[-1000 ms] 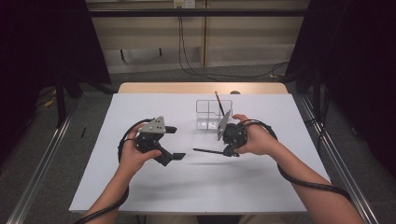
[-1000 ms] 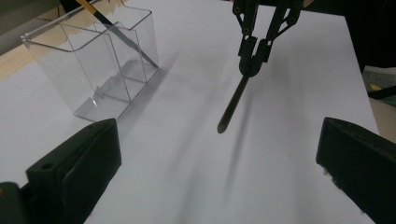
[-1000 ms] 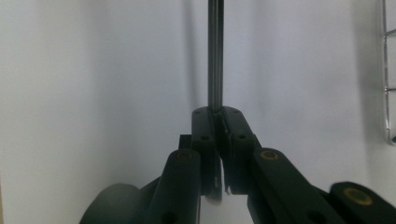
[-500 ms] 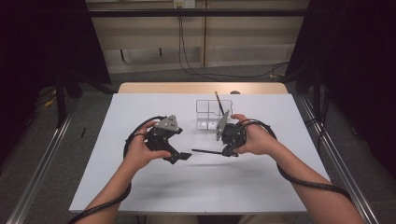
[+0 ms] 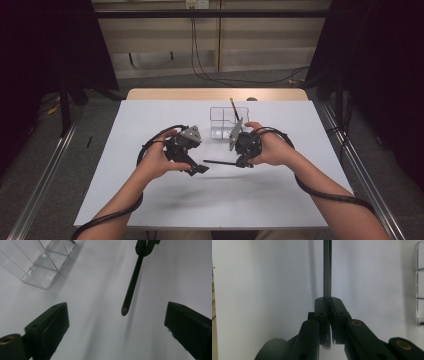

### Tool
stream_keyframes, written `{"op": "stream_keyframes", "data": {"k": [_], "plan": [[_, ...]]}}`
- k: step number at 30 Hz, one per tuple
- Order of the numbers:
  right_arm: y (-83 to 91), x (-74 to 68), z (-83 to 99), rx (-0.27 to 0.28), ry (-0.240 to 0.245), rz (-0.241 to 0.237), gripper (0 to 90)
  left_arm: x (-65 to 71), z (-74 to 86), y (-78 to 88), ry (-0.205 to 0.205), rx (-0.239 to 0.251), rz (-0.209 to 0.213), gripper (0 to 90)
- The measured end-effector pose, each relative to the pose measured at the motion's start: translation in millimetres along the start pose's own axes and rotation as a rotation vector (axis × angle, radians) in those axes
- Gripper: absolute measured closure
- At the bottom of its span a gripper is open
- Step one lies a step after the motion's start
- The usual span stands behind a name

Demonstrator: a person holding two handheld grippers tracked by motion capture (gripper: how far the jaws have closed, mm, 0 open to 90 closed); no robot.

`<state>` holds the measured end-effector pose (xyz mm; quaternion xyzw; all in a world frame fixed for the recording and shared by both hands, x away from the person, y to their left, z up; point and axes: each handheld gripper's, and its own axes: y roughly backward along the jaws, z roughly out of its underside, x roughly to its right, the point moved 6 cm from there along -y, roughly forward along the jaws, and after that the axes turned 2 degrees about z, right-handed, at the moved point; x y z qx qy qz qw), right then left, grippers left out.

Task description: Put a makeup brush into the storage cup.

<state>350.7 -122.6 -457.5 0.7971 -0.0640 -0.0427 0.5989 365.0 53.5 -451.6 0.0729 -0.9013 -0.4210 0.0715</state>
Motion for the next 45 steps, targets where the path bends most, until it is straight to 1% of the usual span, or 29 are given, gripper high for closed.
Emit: {"op": "stream_keyframes", "data": {"k": [1, 2, 3, 4, 5, 6, 8, 11, 13, 14, 16, 17, 18, 19, 20, 21, 23, 24, 28, 30, 31, 33, 37, 38, 40, 41, 43, 44, 45], "plan": [[-0.1, 0.1, -0.5, -0.001, 0.000, 0.001, 85.2, -0.1, -0.4, 0.1, -0.010, -0.002, 0.003, 15.6], [0.0, -0.1, -0.6, -0.004, -0.001, 0.000, 85.2, -0.3, -1.3, -0.1, -0.014, -0.001, 0.004, 18.9], [-0.1, 0.3, -1.0, -0.003, 0.006, 0.003, 85.3, -0.9, -1.8, -0.1, -0.015, -0.006, 0.001, 20.7], [0.1, 0.2, -1.4, -0.003, 0.003, 0.004, 85.2, -0.8, -2.6, -0.5, -0.022, -0.010, 0.010, 22.7], [0.4, 0.0, -2.2, 0.000, 0.007, 0.000, 85.2, -1.2, -3.0, -0.9, -0.023, -0.012, 0.010, 26.2], [0.6, 0.1, -2.6, 0.000, 0.006, 0.001, 85.2, -1.3, -3.2, -1.6, -0.024, -0.017, 0.014, 27.2], [1.1, -0.5, -3.3, -0.004, 0.002, 0.000, 85.2, -0.5, -3.4, -2.6, -0.023, -0.029, 0.039, 31.4], [0.6, 0.2, -4.5, 0.001, 0.016, 0.003, 85.2, 0.6, -4.4, -4.9, -0.031, -0.026, 0.049, 33.9], [0.3, 0.0, -5.1, 0.003, 0.019, 0.003, 85.2, 0.6, -4.5, -6.1, -0.046, -0.033, 0.045, 34.8], [0.2, -1.0, -5.3, -0.002, 0.012, 0.000, 85.2, 0.5, -4.4, -6.7, -0.059, -0.040, 0.046, 36.0], [0.3, -1.1, -5.8, -0.002, 0.013, 0.002, 85.2, 1.2, -4.6, -8.0, -0.066, -0.045, 0.041, 40.0], [0.3, -0.9, -6.0, -0.003, 0.025, 0.002, 85.2, 0.9, -4.4, -8.0, -0.076, -0.055, 0.042, 42.0], [0.3, -1.0, -6.4, 0.000, 0.024, 0.002, 85.2, 1.1, -4.6, -8.7, -0.076, -0.054, 0.047, 44.2], [0.6, -1.0, -6.6, 0.000, 0.021, 0.003, 85.2, 0.8, -4.6, -9.0, -0.065, -0.056, 0.050, 45.6], [0.3, -1.3, -6.6, -0.002, 0.024, -0.001, 85.2, 0.4, -4.8, -9.9, -0.064, -0.055, 0.046, 47.6], [0.4, -1.9, -6.8, -0.007, 0.019, 0.001, 85.2, 0.6, -5.1, -10.3, -0.073, -0.062, 0.058, 48.8], [1.0, -1.9, -7.8, -0.007, 0.024, 0.004, 85.2, 1.9, -5.6, -11.6, -0.075, -0.074, 0.068, 52.1], [1.0, -1.6, -9.0, 0.000, 0.028, 0.005, 85.2, 2.6, -6.0, -12.8, -0.078, -0.069, 0.065, 54.8], [0.5, -2.4, -10.9, 0.002, 0.040, 0.003, 85.2, 4.7, -5.8, -15.9, -0.087, -0.079, 0.082, 65.0], [0.3, -2.7, -10.8, -0.010, 0.032, 0.007, 85.2, 6.3, -4.7, -16.7, -0.077, -0.102, 0.098, 72.0], [0.1, -2.6, -10.9, -0.009, 0.035, 0.006, 85.2, 6.7, -4.5, -17.2, -0.076, -0.108, 0.102, 74.0], [-0.4, -2.4, -11.5, -0.002, 0.031, 0.009, 85.1, 7.8, -4.0, -18.7, -0.083, -0.116, 0.106, 78.8], [-0.3, -2.9, -12.0, -0.005, 0.044, 0.008, 85.1, 8.7, -3.1, -20.3, -0.079, -0.124, 0.114, 80.2], [-0.3, -2.8, -12.1, -0.006, 0.049, 0.008, 85.1, 8.9, -2.9, -20.0, -0.082, -0.130, 0.125, 80.3], [0.6, -3.1, -12.2, -0.007, 0.049, 0.009, 85.0, 9.3, -2.7, -20.3, -0.078, -0.132, 0.132, 80.4], [1.0, -2.2, -12.6, -0.003, 0.056, 0.015, 84.9, 9.1, -2.7, -20.6, -0.077, -0.131, 0.123, 80.5], [2.7, -2.9, -12.4, -0.007, 0.055, 0.003, 84.9, 9.2, -2.8, -21.2, -0.084, -0.137, 0.122, 80.8], [3.3, -2.9, -12.6, -0.008, 0.057, 0.006, 84.8, 9.2, -2.7, -21.1, -0.087, -0.145, 0.129, 80.9], [4.0, -2.8, -12.7, -0.011, 0.058, 0.006, 84.8, 9.4, -2.6, -22.1, -0.086, -0.142, 0.123, 80.9]]}}
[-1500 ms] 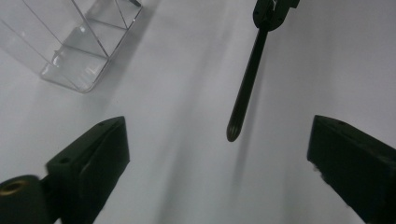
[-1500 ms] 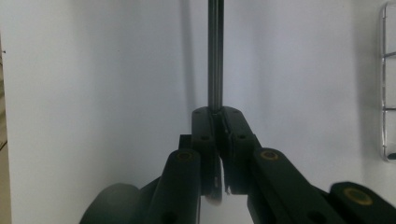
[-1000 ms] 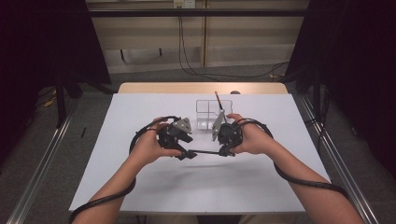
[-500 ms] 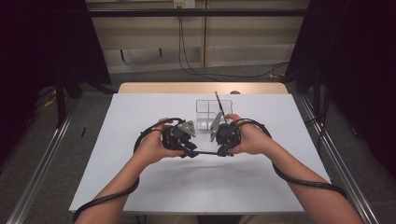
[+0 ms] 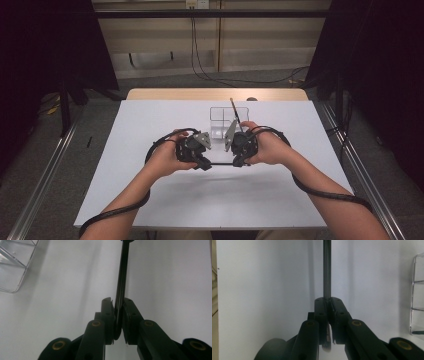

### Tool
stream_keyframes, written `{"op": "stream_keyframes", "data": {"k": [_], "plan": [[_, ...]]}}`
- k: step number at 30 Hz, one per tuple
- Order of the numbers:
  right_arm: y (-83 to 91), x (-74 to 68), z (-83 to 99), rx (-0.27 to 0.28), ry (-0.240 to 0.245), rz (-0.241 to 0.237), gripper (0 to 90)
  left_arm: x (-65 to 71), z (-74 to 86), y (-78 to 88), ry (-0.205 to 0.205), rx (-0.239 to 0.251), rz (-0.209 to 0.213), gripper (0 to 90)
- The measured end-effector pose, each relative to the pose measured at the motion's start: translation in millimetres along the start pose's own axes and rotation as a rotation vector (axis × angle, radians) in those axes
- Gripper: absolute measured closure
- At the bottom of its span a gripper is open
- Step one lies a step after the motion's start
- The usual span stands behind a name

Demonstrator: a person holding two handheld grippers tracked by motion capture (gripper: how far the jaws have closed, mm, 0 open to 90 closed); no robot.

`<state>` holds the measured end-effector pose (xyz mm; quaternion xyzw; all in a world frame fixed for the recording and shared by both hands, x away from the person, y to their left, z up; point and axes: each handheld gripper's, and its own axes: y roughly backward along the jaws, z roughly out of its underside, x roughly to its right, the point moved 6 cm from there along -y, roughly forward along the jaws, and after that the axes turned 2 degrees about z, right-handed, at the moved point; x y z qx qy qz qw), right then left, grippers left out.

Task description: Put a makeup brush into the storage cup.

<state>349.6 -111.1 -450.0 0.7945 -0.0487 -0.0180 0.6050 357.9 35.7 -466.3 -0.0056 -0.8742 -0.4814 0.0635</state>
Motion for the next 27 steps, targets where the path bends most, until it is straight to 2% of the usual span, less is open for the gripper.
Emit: {"op": "stream_keyframes", "data": {"k": [10, 13, 16, 17, 20, 22, 26, 27], "plan": [[3.8, 1.2, -1.7, 0.012, 0.010, -0.001, 84.7, -0.2, 2.3, -4.6, -0.002, -0.017, 0.003, 81.2], [4.1, 1.5, -2.1, 0.015, 0.012, -0.005, 84.6, 0.4, 2.3, -6.7, 0.004, -0.013, -0.011, 81.2], [4.8, 1.1, -2.9, 0.026, 0.010, -0.008, 84.6, 0.9, 3.6, -7.3, -0.003, -0.029, 0.012, 81.4], [5.0, 1.8, -2.9, 0.031, 0.019, -0.006, 84.6, 0.4, 3.8, -8.1, -0.008, -0.023, -0.003, 81.6], [6.2, 0.4, -2.5, 0.038, 0.010, -0.016, 84.5, 1.8, 5.3, -8.3, -0.015, -0.032, 0.016, 82.1], [6.4, 0.3, -2.8, 0.043, 0.015, -0.015, 84.4, 2.9, 5.9, -9.6, -0.016, -0.037, 0.011, 82.4], [6.9, 1.0, -3.7, 0.041, 0.018, -0.006, 83.4, 5.5, 5.8, -10.1, -0.025, -0.055, 0.033, 83.7], [6.7, 2.2, -4.2, 0.050, 0.026, -0.005, 83.2, 5.5, 5.8, -9.8, -0.028, -0.056, 0.026, 83.8]]}}
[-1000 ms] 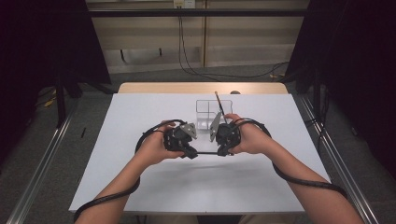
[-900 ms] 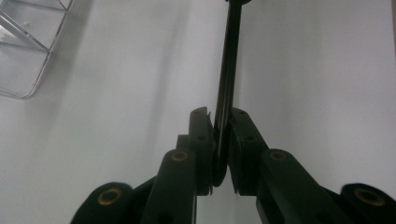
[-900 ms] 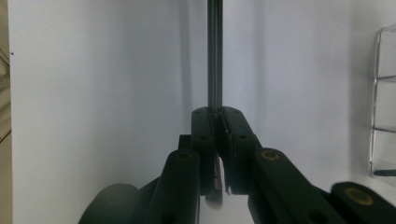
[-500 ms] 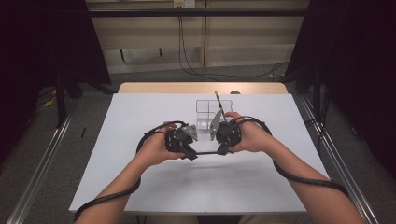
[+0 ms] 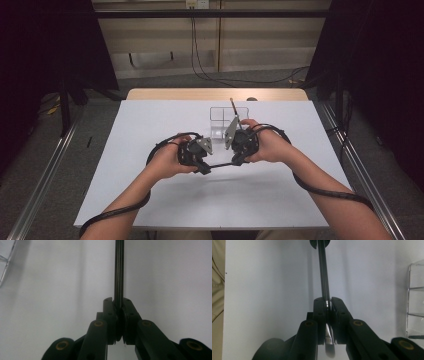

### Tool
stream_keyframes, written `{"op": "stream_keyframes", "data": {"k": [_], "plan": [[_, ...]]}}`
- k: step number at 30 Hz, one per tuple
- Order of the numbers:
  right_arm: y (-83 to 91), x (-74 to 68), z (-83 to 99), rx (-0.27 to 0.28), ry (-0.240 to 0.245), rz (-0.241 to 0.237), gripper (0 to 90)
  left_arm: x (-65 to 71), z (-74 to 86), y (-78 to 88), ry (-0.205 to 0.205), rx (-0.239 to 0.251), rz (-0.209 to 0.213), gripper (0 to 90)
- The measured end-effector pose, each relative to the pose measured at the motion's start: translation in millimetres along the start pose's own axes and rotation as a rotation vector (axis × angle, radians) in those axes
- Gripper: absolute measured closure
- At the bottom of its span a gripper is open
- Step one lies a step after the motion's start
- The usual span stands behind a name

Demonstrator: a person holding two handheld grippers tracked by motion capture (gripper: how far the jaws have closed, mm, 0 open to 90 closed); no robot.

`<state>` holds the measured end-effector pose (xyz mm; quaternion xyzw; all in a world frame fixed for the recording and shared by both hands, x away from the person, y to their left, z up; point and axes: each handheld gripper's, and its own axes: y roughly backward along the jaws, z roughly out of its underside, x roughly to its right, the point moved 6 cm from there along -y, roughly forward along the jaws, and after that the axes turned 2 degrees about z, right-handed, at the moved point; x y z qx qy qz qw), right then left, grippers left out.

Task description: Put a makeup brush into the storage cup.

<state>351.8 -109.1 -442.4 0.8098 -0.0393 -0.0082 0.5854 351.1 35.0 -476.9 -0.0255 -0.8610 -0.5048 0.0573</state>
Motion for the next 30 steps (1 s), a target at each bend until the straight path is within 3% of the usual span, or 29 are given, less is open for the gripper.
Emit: {"op": "stream_keyframes", "data": {"k": [8, 20, 30], "plan": [[-1.8, -0.5, 2.8, 0.030, -0.044, 0.001, 70.7, -0.5, 1.1, 1.8, 0.008, 0.002, -0.014, 84.0], [-0.1, 7.0, 9.0, 0.200, -0.165, 0.025, 27.4, -1.2, -0.5, 4.9, 0.018, 0.025, -0.024, 84.0], [0.4, 10.3, 19.4, 0.297, -0.235, 0.039, 17.0, -1.6, -0.4, 6.6, 0.022, 0.034, -0.021, 84.1]]}}
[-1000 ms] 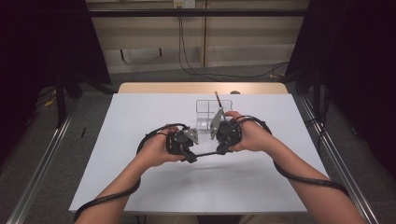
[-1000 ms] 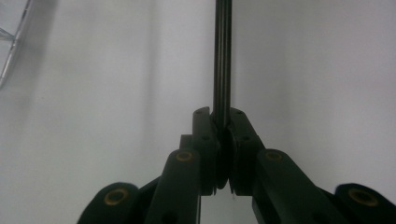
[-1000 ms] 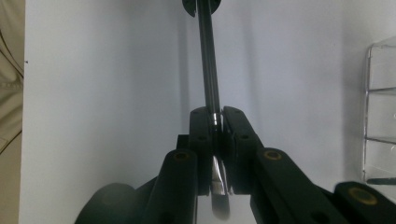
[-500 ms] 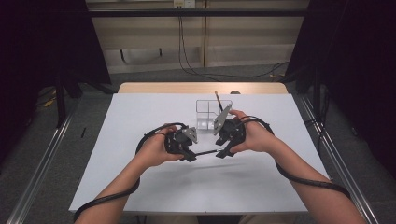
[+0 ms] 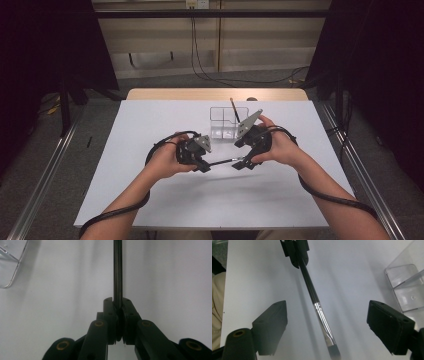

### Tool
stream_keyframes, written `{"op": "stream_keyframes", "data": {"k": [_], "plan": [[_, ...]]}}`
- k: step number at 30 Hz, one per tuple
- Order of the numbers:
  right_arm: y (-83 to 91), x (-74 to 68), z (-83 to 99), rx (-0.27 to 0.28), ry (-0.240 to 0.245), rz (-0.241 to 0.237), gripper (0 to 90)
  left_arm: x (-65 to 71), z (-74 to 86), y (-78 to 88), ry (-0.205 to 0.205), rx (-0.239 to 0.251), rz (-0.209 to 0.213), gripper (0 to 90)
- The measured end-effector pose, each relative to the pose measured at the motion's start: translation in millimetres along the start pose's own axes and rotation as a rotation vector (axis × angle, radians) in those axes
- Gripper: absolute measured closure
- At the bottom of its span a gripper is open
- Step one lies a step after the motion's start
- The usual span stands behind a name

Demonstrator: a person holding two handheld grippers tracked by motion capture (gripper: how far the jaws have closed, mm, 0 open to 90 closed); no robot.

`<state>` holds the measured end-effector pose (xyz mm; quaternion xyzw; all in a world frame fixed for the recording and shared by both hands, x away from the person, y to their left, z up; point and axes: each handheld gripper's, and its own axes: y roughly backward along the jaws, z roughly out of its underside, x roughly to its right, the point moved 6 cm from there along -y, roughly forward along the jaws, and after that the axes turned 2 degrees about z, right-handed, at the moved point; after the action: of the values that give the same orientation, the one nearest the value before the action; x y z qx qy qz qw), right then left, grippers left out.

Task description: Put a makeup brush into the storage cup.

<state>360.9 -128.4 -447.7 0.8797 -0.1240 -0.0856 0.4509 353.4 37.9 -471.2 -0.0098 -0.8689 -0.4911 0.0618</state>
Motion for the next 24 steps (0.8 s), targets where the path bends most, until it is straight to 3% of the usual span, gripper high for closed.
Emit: {"op": "stream_keyframes", "data": {"k": [13, 24], "plan": [[2.6, -0.2, 9.3, 0.139, -0.081, -0.003, 13.6, -0.3, 2.3, 4.2, 0.016, 0.045, -0.009, 84.1], [6.5, 1.2, 13.8, 0.199, -0.102, 0.002, 13.4, 0.7, 6.8, 7.4, 0.036, 0.088, -0.008, 84.1]]}}
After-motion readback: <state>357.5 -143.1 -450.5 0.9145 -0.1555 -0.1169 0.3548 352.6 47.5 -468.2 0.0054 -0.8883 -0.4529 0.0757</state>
